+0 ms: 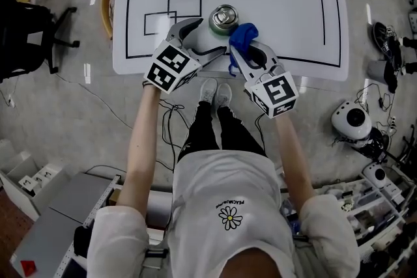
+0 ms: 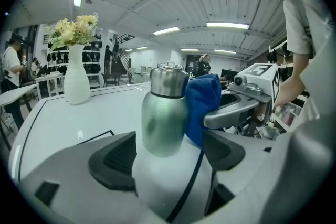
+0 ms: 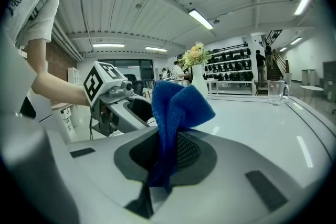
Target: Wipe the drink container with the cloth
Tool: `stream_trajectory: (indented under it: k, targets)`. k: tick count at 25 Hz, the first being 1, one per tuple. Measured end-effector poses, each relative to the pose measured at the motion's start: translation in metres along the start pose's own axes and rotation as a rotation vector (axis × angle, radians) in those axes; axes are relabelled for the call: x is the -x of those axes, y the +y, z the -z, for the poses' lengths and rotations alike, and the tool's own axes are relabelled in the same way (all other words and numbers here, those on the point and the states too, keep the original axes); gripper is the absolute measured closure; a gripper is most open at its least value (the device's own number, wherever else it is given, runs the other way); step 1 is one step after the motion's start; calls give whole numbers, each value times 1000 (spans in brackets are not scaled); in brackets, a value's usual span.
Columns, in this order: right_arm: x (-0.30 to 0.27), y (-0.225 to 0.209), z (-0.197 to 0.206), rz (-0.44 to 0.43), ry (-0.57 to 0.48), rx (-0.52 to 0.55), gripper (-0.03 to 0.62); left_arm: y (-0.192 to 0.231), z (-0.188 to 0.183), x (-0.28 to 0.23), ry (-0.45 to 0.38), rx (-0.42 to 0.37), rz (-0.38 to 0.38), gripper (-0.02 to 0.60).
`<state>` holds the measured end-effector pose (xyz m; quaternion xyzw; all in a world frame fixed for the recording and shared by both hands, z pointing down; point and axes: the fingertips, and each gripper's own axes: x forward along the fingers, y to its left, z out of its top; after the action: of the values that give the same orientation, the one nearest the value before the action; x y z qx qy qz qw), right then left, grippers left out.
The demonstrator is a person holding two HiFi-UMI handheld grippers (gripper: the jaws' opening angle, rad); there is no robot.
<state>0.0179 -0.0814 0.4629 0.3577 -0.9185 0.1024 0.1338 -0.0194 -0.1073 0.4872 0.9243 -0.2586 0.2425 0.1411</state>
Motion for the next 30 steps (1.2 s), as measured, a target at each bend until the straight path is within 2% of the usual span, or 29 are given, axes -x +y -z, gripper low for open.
stream_trajectory:
  k: [6,14,20,24,30]
  targets:
    - [-1,-2,0,3,0,8,551,-2,-4,-15,35,-51,48,202]
    - [-1,-6,1,29,3,1,551,-13,4,-7,64,-53,28,203]
    - [-2,12,0,-15,3,-2,552,-29,12,2,80,-25,8,202]
    - [0,16,1,-24,9,-3,551,-36,13,2,55,15,13,202]
    - [-3,17,-1,-19,10,-2,551,-16,12,6,44,0,-7,202]
